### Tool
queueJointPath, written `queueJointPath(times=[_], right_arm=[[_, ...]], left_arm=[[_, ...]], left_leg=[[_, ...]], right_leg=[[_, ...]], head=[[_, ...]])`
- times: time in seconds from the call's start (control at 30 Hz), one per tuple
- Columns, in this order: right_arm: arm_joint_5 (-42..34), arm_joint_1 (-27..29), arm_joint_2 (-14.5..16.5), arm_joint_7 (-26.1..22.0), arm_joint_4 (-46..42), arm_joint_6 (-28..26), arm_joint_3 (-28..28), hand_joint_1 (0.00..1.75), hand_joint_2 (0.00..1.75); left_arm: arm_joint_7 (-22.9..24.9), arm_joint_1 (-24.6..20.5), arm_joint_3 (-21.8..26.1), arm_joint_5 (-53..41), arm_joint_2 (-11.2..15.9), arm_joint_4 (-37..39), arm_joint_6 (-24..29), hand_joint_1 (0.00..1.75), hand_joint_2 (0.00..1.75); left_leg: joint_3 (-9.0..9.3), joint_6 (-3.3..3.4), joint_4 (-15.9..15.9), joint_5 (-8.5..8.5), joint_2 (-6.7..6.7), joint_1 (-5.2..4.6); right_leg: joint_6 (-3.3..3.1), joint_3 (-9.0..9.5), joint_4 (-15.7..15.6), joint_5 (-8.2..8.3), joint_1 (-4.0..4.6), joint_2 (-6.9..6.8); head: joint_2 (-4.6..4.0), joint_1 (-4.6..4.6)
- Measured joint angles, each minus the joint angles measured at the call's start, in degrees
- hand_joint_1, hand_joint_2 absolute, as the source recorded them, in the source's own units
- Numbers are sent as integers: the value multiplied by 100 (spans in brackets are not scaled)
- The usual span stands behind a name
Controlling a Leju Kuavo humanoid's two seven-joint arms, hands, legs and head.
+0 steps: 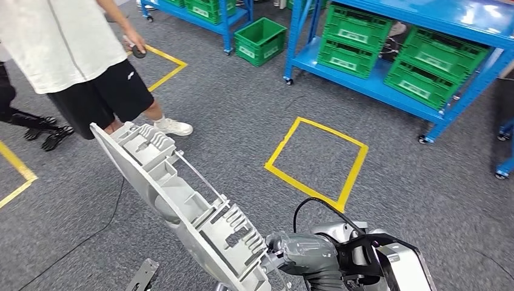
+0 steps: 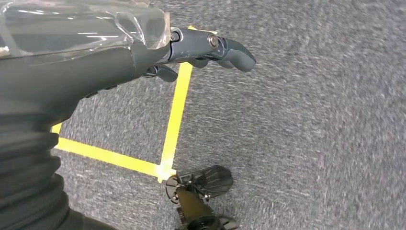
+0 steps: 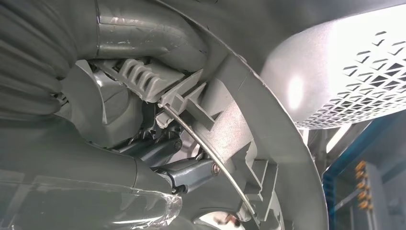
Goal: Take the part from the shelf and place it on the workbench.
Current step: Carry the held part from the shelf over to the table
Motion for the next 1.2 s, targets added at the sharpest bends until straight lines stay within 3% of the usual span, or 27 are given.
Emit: queueJointPath(times=[0.03,0.1,0.13,0.2,0.27,0.33,0.4,0.43,0.47,0.57,0.63,0.7,0.77,0.8,0.87,0.93,0.97,1.0,1.07,1.13,1.2], right_arm=[[1,0,-5,-8,0,-4,1,175,175],[4,6,-18,-26,-7,-14,6,175,175],[6,9,-22,-33,-9,-19,8,175,175],[10,11,-22,-38,-13,-24,11,175,175],[14,15,-17,-39,-18,-25,12,175,175],[15,28,-13,-40,-26,-27,12,175,175],[17,39,-13,-40,-27,-30,12,175,175],[19,42,-14,-40,-27,-32,12,175,175],[23,44,-13,-40,-27,-37,12,175,175],[63,44,-10,-40,-49,-70,11,175,175],[107,57,-11,-42,-81,-89,9,175,175],[158,79,-9,-46,-122,-97,2,175,175],[212,99,-7,-50,-169,-99,-15,175,175],[234,115,-9,-53,-193,-99,-26,175,175],[267,164,-14,-58,-230,-99,-52,175,175],[289,223,-19,-61,-244,-101,-81,175,175],[299,246,-20,-62,-246,-102,-96,175,175],[307,261,-22,-66,-249,-103,-110,175,175],[317,273,-25,-81,-260,-105,-134,175,175],[322,288,-29,-107,-276,-106,-153,175,175],[326,300,-28,-133,-284,-107,-163,175,175]], left_arm=[[0,6,1,-11,-7,1,9,0,175],[4,11,3,-36,-15,2,27,0,175],[8,18,4,-43,-14,2,35,0,175],[22,45,4,-52,-9,6,53,0,175],[33,67,4,-55,-4,10,70,0,175],[35,60,7,-56,-1,11,81,0,175],[38,51,8,-56,-7,11,84,0,175],[40,53,8,-60,-12,11,86,0,175],[44,56,8,-68,-13,11,91,0,175],[86,50,7,-139,-10,11,135,0,175],[150,35,4,-217,-13,7,178,0,175],[232,29,2,-299,-9,2,208,0,175],[305,32,1,-370,-6,-9,219,0,175],[328,23,0,-398,-8,-19,220,0,175],[357,-8,-1,-447,-16,-40,219,0,175],[386,-28,-1,-489,-20,-60,220,0,175],[401,-29,-1,-507,-21,-71,220,0,175],[417,-29,-1,-527,-22,-85,221,0,175],[444,-33,-1,-564,-30,-122,225,0,175],[467,-36,2,-585,-36,-161,237,0,175],[479,-15,6,-588,-32,-176,251,0,175]], left_leg=[[-5,-19,22,-10,-73,2],[-42,-82,78,-31,-195,-6],[-70,-113,92,-33,-236,-8],[-112,-163,113,-35,-256,5],[-194,-210,307,-156,-7,3],[-489,-258,935,-488,314,6],[-858,-283,1662,-771,403,27],[-934,-282,1801,-782,414,31],[-886,-270,1702,-687,425,32],[-287,-189,596,-211,639,3],[-97,-139,223,-121,746,-43],[-110,-94,187,-113,646,-67],[-73,-33,111,-62,523,-41],[-49,-3,72,-35,463,-23],[-42,27,50,-13,332,-11],[-47,30,53,-13,175,-16],[-43,30,55,-14,95,-18],[-36,28,57,-14,15,-18],[-31,13,72,-18,-134,-19],[-60,-30,91,-21,-251,-26],[-99,-91,92,-11,-348,-26]], right_leg=[[40,195,-429,168,-25,91],[17,460,-986,370,-36,227],[-30,485,-1042,388,-23,249],[-109,485,-1042,412,-15,166],[-180,502,-1054,419,-33,78],[-235,516,-1057,406,-16,-33],[-263,517,-1056,391,16,-170],[-272,520,-1056,384,28,-239],[-279,525,-1056,377,37,-303],[-271,560,-1057,344,80,-472],[-232,575,-1060,322,113,-566],[-176,591,-1080,310,122,-659],[-139,555,-980,235,108,-530],[-147,463,-771,129,100,-382],[-195,104,-22,-185,84,-110],[-183,-210,572,-358,83,-49],[-141,-223,558,-310,82,-40],[-88,-121,306,-176,78,-24],[-27,262,-554,190,69,170],[-83,494,-1068,405,75,346],[-169,520,-1113,441,88,304]], head=[[0,0],[0,-2],[0,-4],[0,-6],[0,-25],[0,-49],[0,-52],[0,-53],[0,-53],[0,-51],[0,-49],[0,-49],[0,-45],[0,-39],[0,-26],[0,-18],[0,-18],[0,-17],[0,-17],[0,-17],[0,-18]])
